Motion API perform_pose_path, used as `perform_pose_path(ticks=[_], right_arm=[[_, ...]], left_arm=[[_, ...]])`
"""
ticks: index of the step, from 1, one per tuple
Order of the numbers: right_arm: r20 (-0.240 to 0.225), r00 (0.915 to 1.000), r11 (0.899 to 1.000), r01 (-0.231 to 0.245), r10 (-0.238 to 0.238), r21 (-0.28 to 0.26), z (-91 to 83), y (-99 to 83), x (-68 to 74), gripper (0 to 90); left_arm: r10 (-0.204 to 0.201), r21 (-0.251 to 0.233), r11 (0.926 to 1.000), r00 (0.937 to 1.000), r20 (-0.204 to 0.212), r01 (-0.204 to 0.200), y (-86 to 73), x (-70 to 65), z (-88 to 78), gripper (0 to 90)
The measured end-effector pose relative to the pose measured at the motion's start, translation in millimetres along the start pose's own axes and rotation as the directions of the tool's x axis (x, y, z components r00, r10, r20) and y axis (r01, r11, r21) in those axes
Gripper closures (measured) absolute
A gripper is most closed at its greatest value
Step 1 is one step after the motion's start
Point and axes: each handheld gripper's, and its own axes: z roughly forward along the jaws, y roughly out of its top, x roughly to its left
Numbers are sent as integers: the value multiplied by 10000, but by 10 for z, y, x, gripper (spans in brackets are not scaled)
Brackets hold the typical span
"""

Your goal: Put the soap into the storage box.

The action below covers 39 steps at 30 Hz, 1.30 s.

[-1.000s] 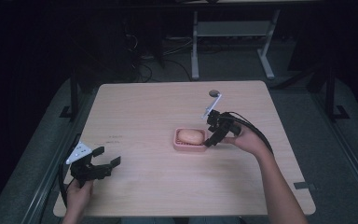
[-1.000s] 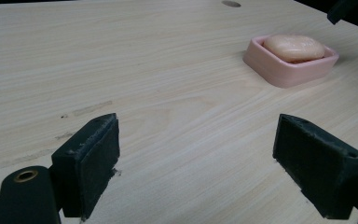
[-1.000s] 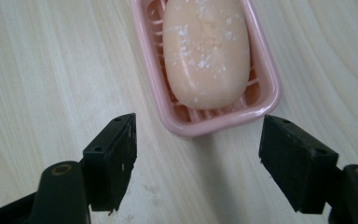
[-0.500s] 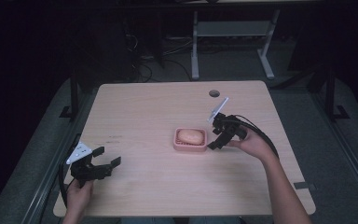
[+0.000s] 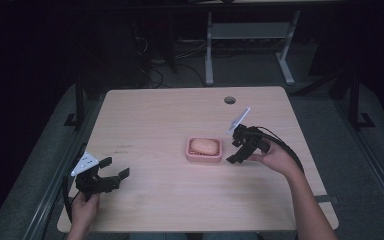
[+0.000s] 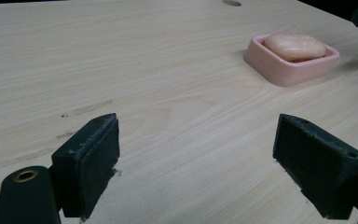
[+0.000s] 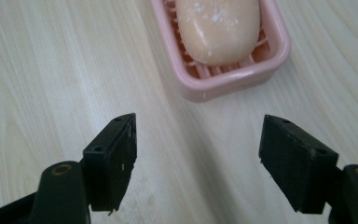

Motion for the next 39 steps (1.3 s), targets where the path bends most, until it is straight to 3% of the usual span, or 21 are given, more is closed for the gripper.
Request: perform_pose_path(ticks=[4, 39], right_arm=[[-9, 10000, 9998, -99, 99, 175, 6, -88, 2, 270], [66, 9941, 9934, -1080, 1083, -387, -39, -799, 135, 273]], left_arm=[[-5, 12, 10000, 10000, 1, 5, -1, -4, 5, 143], [97, 96, 9999, 10000, -12, -97, -9, -13, 11, 143]])
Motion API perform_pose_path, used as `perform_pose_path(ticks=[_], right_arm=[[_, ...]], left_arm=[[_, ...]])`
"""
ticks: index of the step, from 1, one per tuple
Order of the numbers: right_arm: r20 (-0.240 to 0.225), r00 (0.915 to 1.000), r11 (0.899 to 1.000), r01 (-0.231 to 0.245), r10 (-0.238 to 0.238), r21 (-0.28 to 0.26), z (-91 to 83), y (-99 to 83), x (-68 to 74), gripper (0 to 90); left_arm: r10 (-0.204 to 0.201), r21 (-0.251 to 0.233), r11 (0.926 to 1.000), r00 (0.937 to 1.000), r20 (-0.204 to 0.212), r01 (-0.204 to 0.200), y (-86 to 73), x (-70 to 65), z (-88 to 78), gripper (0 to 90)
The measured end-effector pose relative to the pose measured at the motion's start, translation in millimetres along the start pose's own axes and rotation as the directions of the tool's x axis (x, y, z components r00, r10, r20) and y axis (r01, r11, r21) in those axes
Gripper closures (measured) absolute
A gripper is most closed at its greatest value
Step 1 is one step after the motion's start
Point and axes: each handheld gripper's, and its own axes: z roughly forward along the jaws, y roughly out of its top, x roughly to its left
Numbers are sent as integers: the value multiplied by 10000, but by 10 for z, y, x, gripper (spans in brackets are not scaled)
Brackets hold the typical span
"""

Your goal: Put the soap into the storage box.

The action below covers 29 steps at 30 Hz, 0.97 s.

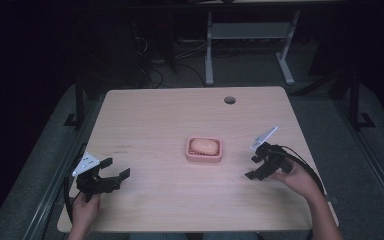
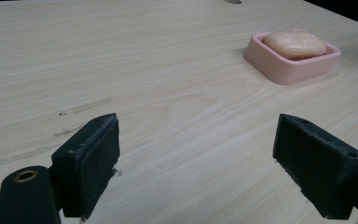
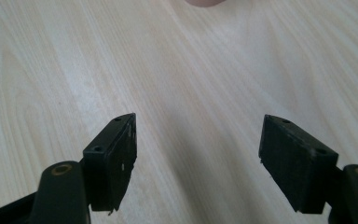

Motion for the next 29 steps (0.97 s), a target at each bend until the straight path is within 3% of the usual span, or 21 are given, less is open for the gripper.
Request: perform_pose_path(ticks=[21, 25, 29], right_arm=[[102, 9988, 9973, -467, 473, -567, -53, -444, 162, 271], [264, 9980, 9948, -553, 577, -854, -56, -545, 253, 269], [545, 9973, 9958, -452, 497, -795, -86, -627, 376, 264]], left_arm=[[-55, 4, 10000, 10000, 14, 55, -8, -14, 17, 143], [-39, -2, 10000, 10000, 9, 39, -6, -11, 13, 143], [29, 26, 10000, 10000, 12, -29, 5, -8, 13, 143]])
